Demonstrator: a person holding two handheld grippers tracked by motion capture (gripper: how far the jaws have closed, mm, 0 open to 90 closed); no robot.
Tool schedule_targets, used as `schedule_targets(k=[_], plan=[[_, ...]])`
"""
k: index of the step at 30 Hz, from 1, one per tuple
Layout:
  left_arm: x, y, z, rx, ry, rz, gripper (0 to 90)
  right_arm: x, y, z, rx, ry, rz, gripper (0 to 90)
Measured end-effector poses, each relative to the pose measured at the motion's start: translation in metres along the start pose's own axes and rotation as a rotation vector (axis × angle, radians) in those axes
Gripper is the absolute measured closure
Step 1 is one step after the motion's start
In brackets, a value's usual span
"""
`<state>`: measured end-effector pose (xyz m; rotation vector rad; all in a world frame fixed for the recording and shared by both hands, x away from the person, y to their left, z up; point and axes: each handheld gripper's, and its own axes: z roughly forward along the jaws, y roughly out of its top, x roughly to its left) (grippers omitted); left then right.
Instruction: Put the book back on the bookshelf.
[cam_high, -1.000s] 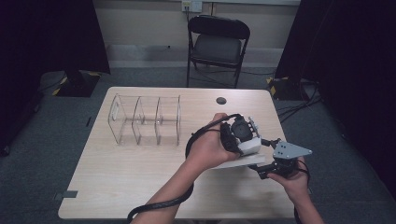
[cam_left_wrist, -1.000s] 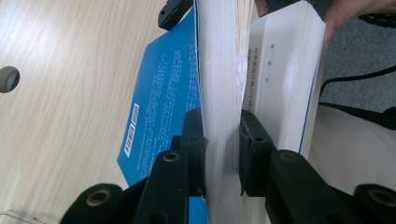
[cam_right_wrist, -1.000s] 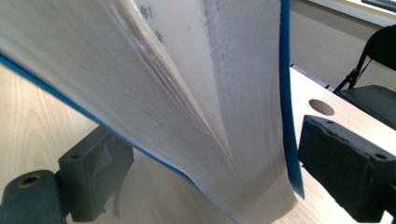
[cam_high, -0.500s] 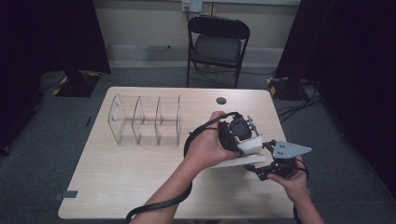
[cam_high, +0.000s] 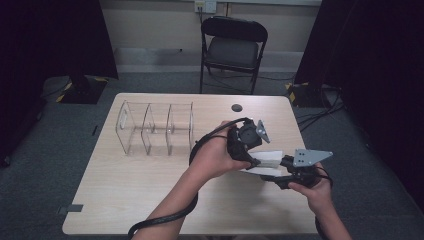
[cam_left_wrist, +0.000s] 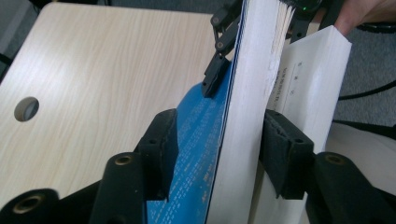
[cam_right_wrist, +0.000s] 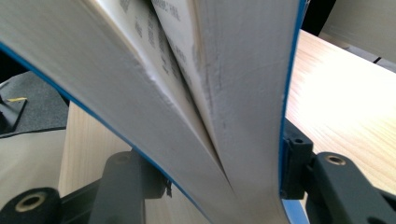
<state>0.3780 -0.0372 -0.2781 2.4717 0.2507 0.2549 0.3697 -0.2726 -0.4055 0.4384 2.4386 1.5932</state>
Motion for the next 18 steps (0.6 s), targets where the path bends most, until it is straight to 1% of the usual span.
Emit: schedule_targets(k=[1, 2, 3, 5, 8, 11, 13, 14, 15, 16, 17, 18], plan=[[0.001, -0.001, 0.0, -0.014, 0.007, -0.014, 46.3, -0.001, 0.0, 0.0, 0.0, 0.003, 0.005, 48.5], [0.003, -0.002, -0.001, -0.025, 0.007, -0.015, 44.8, -0.002, 0.0, 0.0, -0.001, 0.003, 0.012, 48.6], [0.004, -0.002, -0.002, -0.024, 0.008, -0.007, 43.6, -0.003, 0.001, 0.0, 0.0, 0.007, 0.018, 48.7], [0.005, -0.002, -0.003, -0.03, 0.01, -0.019, 39.9, -0.003, 0.001, 0.0, 0.002, 0.006, 0.021, 48.9], [0.007, -0.002, -0.005, -0.029, 0.01, -0.023, 38.2, -0.003, 0.001, 0.0, 0.005, 0.008, 0.02, 48.9], [0.008, -0.001, -0.011, -0.028, 0.021, -0.012, 37.3, -0.005, 0.002, -0.001, 0.009, 0.012, 0.027, 49.0], [0.009, 0.0, -0.016, -0.017, 0.029, -0.012, 36.0, -0.006, 0.003, -0.001, 0.013, 0.015, 0.033, 49.2], [0.01, 0.001, -0.02, -0.015, 0.029, -0.025, 32.9, -0.007, 0.003, -0.001, 0.016, 0.014, 0.034, 49.5], [0.011, 0.0, -0.025, -0.009, 0.04, -0.033, 31.2, -0.007, 0.003, -0.001, 0.017, 0.015, 0.038, 49.8], [0.012, -0.001, -0.029, 0.005, 0.056, -0.025, 31.5, -0.008, 0.003, -0.001, 0.017, 0.012, 0.042, 49.9], [0.012, -0.003, -0.03, 0.013, 0.06, -0.025, 31.1, -0.009, 0.003, -0.001, 0.012, 0.017, 0.059, 50.0], [0.013, -0.005, -0.032, 0.021, 0.058, -0.036, 30.0, -0.01, 0.003, -0.002, 0.012, 0.015, 0.06, 50.1]])
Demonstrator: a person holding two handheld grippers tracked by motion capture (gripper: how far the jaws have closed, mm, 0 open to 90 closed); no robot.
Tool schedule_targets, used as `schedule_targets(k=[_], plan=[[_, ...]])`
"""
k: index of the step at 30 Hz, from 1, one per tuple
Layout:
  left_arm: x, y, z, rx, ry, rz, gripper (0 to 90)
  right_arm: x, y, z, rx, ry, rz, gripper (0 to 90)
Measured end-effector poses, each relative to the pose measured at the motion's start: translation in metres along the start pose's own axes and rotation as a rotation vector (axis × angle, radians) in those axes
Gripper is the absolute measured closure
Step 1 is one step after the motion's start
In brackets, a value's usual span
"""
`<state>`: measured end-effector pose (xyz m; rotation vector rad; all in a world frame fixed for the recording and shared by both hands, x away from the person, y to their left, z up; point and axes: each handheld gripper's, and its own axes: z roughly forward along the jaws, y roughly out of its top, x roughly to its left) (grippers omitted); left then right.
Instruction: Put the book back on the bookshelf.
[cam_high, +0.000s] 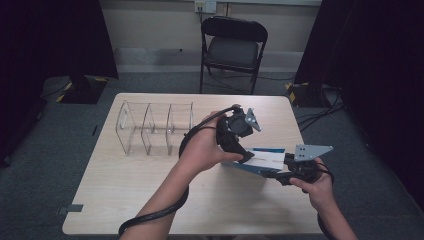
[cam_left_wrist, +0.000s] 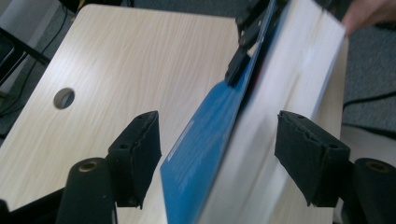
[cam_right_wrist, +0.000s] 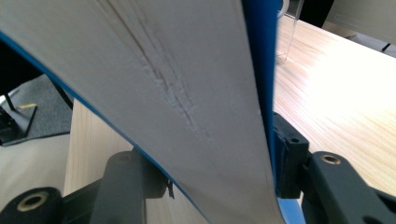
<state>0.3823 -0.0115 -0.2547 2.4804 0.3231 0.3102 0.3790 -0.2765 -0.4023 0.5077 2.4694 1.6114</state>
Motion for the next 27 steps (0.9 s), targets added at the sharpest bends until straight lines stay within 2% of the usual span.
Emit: schedule_targets(k=[2, 3, 4, 8, 10, 11, 15, 20, 23, 27], plan=[[0.002, -0.006, 0.0, 0.012, -0.006, -0.015, 26.8, -0.002, 0.001, 0.0, 0.001, -0.001, 0.008, 50.2], [0.002, -0.008, 0.001, 0.016, -0.009, -0.01, 26.3, -0.003, 0.001, 0.0, 0.001, 0.002, 0.012, 50.3], [0.003, -0.011, 0.003, 0.009, -0.024, -0.032, 25.1, -0.004, 0.002, -0.001, 0.005, 0.004, 0.015, 50.3], [0.001, -0.012, 0.005, 0.011, -0.021, -0.01, 21.0, -0.006, 0.003, -0.001, 0.011, 0.005, 0.027, 50.4], [0.001, -0.012, 0.004, 0.003, -0.026, -0.015, 20.8, -0.007, 0.004, -0.001, 0.012, 0.009, 0.029, 50.4], [0.002, -0.013, 0.002, -0.019, -0.032, -0.012, 20.4, -0.008, 0.004, -0.001, 0.012, 0.01, 0.031, 50.4], [0.003, -0.018, 0.001, -0.022, -0.039, -0.018, 19.9, -0.011, 0.005, -0.001, 0.014, 0.017, 0.048, 50.4], [0.006, -0.034, 0.003, -0.002, -0.012, -0.029, 18.6, -0.017, 0.007, -0.001, 0.019, 0.029, 0.068, 50.4], [0.008, -0.041, 0.002, -0.028, -0.016, -0.064, 18.5, -0.018, 0.008, -0.001, 0.026, 0.035, 0.069, 50.3], [0.015, -0.05, 0.001, -0.013, -0.01, -0.075, 19.2, -0.02, 0.008, -0.001, 0.027, 0.037, 0.076, 50.4]])
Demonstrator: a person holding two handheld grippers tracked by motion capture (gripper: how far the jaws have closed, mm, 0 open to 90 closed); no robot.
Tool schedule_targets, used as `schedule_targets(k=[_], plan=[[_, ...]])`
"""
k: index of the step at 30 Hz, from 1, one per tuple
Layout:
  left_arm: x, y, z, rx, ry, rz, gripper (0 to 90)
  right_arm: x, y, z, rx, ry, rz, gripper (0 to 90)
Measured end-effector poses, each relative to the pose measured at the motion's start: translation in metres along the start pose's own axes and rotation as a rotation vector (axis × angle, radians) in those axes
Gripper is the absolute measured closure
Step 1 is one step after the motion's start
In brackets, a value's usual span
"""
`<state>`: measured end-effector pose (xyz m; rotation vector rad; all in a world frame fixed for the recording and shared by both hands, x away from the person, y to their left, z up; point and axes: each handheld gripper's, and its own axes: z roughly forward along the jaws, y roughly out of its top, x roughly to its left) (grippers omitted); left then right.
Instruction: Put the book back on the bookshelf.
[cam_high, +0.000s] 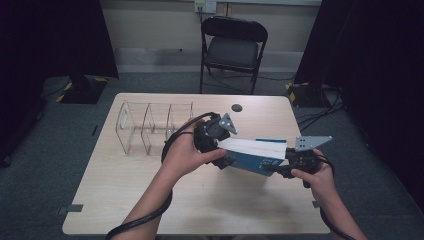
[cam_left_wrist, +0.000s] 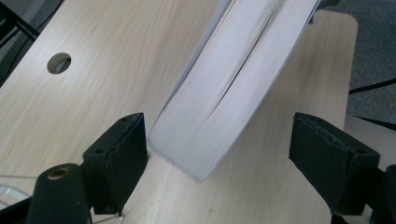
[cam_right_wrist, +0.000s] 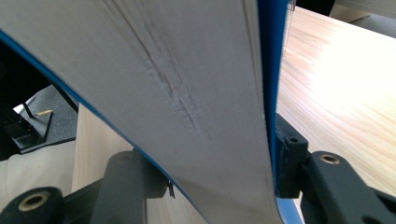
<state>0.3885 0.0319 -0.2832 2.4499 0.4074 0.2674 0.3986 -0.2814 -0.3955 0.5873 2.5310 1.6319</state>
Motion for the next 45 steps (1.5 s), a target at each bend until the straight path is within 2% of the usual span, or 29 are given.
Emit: schedule_targets(k=[4, 10, 17, 22, 26, 30, 34, 39, 45], plan=[[0.003, -0.01, 0.0, -0.002, 0.004, -0.015, 19.4, -0.001, 0.001, 0.0, 0.004, 0.001, -0.004, 50.5], [0.005, -0.026, 0.005, 0.024, -0.004, -0.032, 19.5, -0.005, 0.002, 0.0, 0.006, 0.001, 0.009, 50.6], [0.006, -0.041, 0.011, 0.023, -0.007, -0.058, 19.6, -0.007, 0.003, 0.0, 0.009, -0.001, 0.01, 50.5], [0.007, -0.056, 0.022, 0.038, -0.019, -0.083, 19.8, -0.009, 0.003, 0.0, 0.007, -0.001, 0.021, 50.5], [0.007, -0.06, 0.027, 0.043, -0.025, -0.09, 19.7, -0.01, 0.004, 0.0, 0.006, -0.004, 0.025, 50.4], [0.005, -0.064, 0.029, 0.022, -0.019, -0.105, 20.0, -0.011, 0.005, -0.001, 0.014, -0.004, 0.026, 50.1], [0.005, -0.072, 0.035, 0.046, -0.031, -0.104, 20.5, -0.012, 0.006, -0.001, 0.019, -0.005, 0.028, 49.9], [0.004, -0.08, 0.038, 0.046, -0.032, -0.116, 20.6, -0.014, 0.008, -0.002, 0.027, -0.016, 0.036, 50.6], [0.004, -0.09, 0.039, 0.058, -0.028, -0.127, 20.7, -0.016, 0.016, -0.002, 0.077, -0.032, 0.013, 52.0]])
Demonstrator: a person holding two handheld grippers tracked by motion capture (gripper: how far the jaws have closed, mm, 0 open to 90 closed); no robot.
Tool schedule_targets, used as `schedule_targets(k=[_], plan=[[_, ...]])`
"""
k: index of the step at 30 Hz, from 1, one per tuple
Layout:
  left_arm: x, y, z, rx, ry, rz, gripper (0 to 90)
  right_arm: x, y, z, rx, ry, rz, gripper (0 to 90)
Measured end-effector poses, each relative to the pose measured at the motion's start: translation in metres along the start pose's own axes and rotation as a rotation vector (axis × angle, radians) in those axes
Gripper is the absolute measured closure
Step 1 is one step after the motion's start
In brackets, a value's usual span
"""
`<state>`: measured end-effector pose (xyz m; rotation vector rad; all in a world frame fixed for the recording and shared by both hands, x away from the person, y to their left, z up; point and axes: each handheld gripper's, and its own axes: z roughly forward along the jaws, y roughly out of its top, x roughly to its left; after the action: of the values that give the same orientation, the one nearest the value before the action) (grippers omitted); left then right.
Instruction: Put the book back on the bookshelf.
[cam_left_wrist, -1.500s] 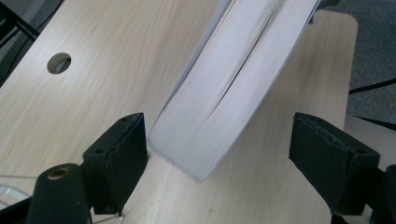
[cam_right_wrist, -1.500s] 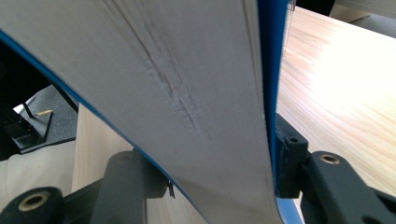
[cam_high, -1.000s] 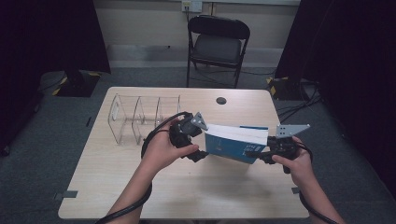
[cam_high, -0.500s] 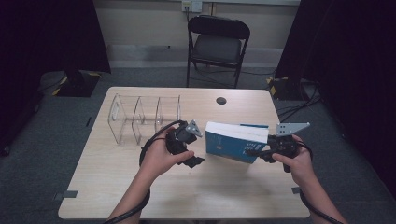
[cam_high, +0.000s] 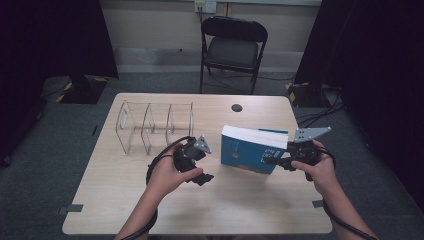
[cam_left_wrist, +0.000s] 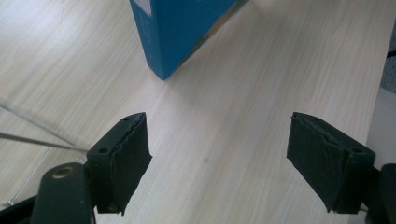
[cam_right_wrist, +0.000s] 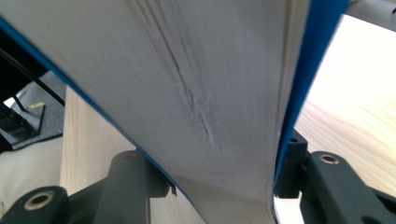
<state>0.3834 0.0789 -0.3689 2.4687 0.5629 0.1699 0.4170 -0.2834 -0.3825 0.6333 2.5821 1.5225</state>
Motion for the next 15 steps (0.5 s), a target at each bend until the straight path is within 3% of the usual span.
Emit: schedule_targets(k=[9, 10, 12, 15], plan=[[0.0, -0.017, 0.007, 0.033, -0.005, -0.012, 21.4, 0.0, 0.015, -0.003, 0.084, -0.045, -0.048, 52.6], [0.0, -0.019, 0.009, 0.031, -0.005, -0.017, 21.4, -0.001, 0.016, -0.004, 0.077, -0.042, -0.05, 50.6], [-0.001, -0.022, 0.011, 0.021, -0.014, -0.026, 21.4, -0.002, 0.02, -0.009, 0.006, -0.021, -0.038, 49.6], [-0.002, -0.026, 0.012, 0.021, -0.019, -0.029, 21.5, -0.002, 0.028, -0.012, 0.033, -0.043, -0.067, 51.2]])
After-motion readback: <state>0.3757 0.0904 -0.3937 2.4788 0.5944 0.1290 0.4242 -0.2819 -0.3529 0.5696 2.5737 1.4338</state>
